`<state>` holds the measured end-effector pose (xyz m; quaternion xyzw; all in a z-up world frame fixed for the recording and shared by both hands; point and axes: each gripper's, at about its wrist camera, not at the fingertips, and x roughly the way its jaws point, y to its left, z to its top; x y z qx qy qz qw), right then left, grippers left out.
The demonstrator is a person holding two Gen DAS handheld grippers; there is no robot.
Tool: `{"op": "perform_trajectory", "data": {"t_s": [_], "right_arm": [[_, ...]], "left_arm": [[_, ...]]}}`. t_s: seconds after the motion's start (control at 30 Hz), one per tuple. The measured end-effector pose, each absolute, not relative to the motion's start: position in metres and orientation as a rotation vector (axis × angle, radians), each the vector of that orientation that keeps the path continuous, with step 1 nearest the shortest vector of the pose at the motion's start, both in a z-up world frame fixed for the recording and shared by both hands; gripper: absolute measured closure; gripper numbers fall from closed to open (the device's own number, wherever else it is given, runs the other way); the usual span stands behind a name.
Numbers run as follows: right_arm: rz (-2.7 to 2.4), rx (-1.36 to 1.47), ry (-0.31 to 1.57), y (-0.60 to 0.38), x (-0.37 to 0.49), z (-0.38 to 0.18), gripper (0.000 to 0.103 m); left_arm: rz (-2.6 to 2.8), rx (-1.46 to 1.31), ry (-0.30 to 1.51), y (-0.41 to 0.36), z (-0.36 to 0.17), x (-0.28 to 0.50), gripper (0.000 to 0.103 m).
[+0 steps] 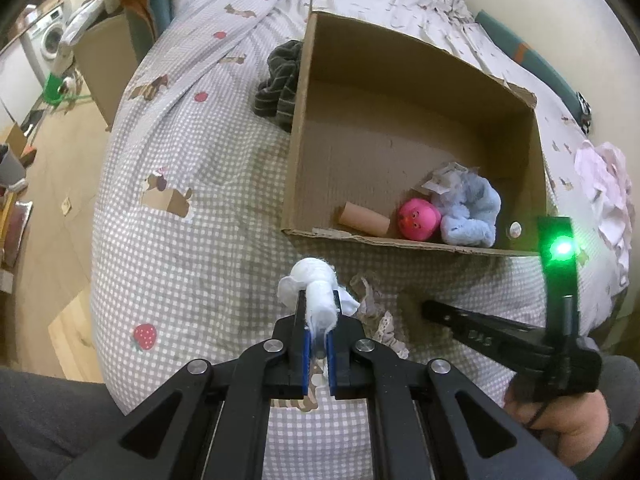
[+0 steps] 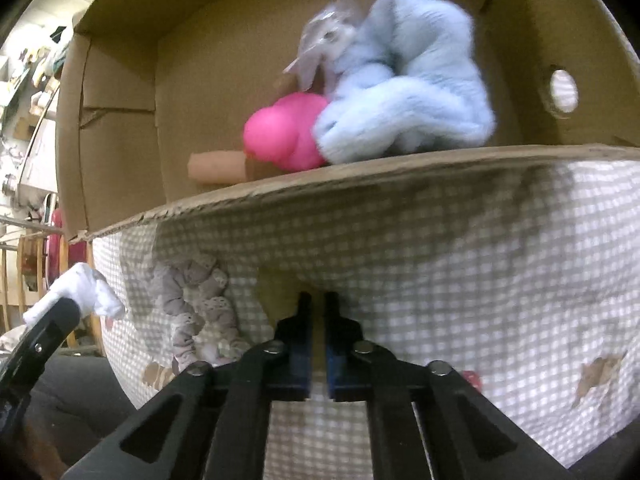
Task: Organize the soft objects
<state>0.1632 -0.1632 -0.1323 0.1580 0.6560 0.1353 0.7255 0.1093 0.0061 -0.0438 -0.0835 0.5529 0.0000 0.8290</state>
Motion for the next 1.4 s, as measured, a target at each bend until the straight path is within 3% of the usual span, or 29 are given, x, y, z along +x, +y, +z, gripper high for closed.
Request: {"op": "perform_trajectory", "data": {"t_s": [0.73,1.4], "right_arm": [[0.311,0.487,1.243,-0.242,0.119,-0.066,0.098],[0.372,0.541,1.002,-0.294,0.120,0.034,0.098]], "left_arm": [[0.045,-0.127,1.137,0.011,-0.042,0.105,0.097],[-0.036,-0.038,0.860,-0.008,0.058,0.120,0.097]]}}
